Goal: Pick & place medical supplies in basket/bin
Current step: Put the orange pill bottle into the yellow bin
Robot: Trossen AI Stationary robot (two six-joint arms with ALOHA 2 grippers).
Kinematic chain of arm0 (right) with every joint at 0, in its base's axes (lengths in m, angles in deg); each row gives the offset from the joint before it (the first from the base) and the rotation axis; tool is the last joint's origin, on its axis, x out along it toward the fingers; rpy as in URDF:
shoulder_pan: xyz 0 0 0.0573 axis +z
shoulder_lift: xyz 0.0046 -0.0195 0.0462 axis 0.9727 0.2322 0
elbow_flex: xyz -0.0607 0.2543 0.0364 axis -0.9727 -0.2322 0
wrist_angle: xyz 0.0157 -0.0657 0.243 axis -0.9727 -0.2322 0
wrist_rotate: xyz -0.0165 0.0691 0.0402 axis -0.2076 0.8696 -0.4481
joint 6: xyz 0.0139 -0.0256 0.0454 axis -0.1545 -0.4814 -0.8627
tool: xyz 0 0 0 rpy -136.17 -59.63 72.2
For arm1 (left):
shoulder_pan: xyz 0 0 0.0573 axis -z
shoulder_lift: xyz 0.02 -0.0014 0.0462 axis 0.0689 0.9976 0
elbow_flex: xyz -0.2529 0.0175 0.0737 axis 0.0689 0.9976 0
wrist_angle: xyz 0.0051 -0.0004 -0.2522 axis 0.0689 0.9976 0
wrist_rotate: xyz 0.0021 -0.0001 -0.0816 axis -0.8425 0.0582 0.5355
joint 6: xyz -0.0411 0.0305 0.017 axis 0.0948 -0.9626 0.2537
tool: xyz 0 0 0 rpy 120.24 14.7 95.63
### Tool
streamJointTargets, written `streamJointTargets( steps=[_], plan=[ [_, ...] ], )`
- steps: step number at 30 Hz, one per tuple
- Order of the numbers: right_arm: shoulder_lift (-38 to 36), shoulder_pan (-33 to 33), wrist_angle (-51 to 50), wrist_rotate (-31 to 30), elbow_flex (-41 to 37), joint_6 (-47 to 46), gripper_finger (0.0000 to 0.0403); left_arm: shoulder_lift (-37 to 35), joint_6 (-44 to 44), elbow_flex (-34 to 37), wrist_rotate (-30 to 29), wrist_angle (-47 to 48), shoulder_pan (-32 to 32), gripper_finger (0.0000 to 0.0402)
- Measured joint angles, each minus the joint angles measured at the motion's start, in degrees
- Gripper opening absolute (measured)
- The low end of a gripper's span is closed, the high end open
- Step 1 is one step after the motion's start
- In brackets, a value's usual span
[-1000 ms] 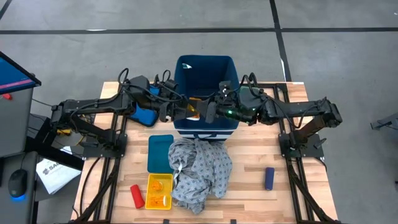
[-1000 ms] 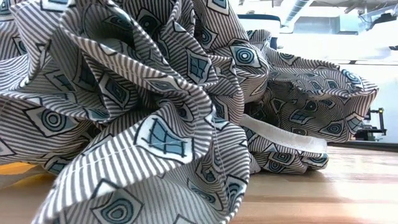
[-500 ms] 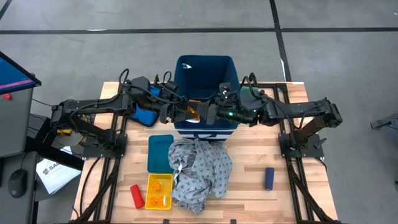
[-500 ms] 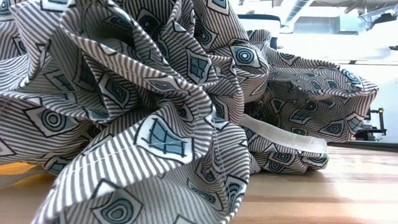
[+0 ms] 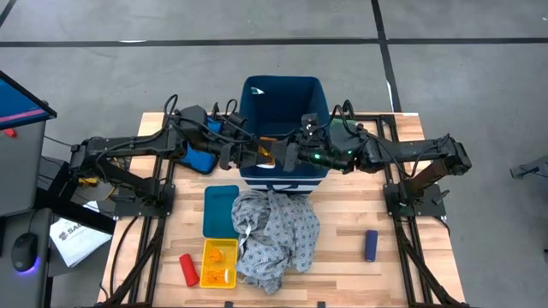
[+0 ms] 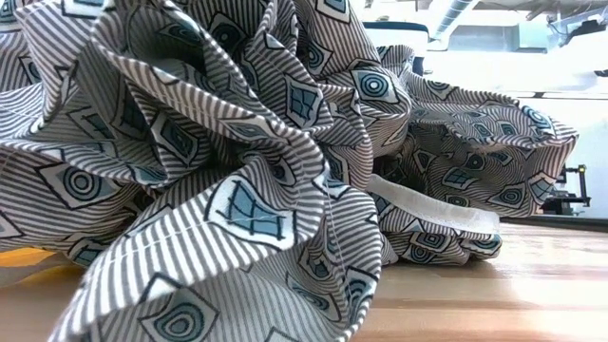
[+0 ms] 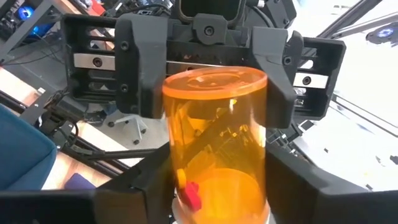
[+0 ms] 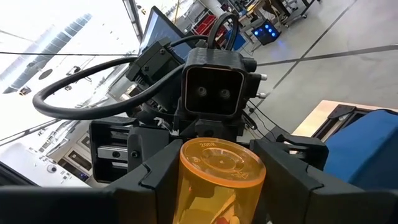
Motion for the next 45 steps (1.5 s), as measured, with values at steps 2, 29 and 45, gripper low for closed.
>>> streamJointTargets(
  steps=[2,29,45],
  plan=[
    [0.0,0.0,0.0,0.0,0.0,0.0,0.0177,0.0,0.1,0.0,0.0,0.1,0.0,0.0184],
    [0.0,-0.3,0.5,-0.9,0.0,-0.4,0.0227,0.0,-0.2,0.1,-0.4,-0.1,0.8,0.0186],
    [-0.1,-2.6,2.6,-1.4,0.1,0.4,0.0228,-0.9,-0.1,0.2,0.0,-0.3,3.6,0.0189]
  ],
)
